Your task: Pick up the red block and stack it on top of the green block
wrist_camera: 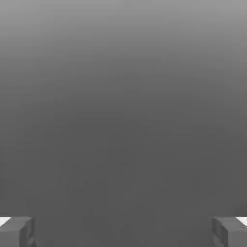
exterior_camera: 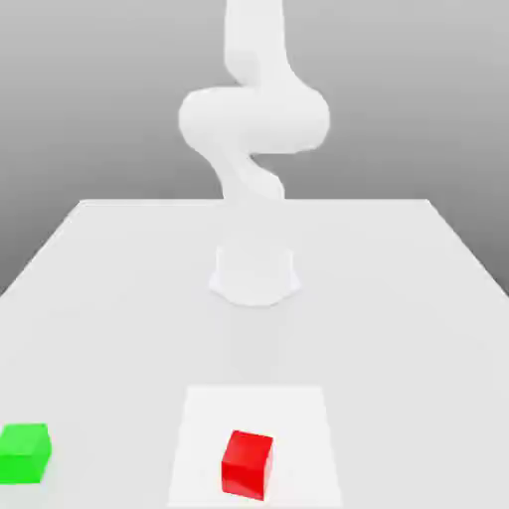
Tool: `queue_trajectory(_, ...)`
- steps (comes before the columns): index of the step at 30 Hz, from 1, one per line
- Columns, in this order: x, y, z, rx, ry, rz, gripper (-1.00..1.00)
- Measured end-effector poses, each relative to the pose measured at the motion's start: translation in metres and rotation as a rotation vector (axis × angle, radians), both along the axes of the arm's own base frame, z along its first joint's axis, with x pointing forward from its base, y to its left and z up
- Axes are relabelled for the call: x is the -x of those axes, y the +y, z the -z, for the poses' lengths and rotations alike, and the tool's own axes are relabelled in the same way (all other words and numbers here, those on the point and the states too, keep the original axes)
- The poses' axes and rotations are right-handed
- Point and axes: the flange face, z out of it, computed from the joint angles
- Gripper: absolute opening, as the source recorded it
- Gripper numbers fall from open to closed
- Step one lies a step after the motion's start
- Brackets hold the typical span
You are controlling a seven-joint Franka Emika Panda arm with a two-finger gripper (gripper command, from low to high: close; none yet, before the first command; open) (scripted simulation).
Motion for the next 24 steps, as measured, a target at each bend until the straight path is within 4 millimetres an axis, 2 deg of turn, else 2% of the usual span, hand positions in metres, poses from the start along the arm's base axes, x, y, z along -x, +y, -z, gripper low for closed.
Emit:
queue_trajectory(3, -0.037, -0.001, 0.053, -0.009, 0.093, 0.026, 0.0)
queue_trajectory(6, -0.066, -0.002, 0.108, -0.019, 0.183, 0.05, 0.0)
queue_trajectory(12, -0.101, -0.005, 0.224, -0.039, 0.36, 0.099, 0.0)
queue_trajectory(18, -0.107, -0.008, 0.342, -0.061, 0.536, 0.149, 0.0)
queue_trajectory(24, -0.086, -0.008, 0.454, -0.083, 0.702, 0.194, 0.0)
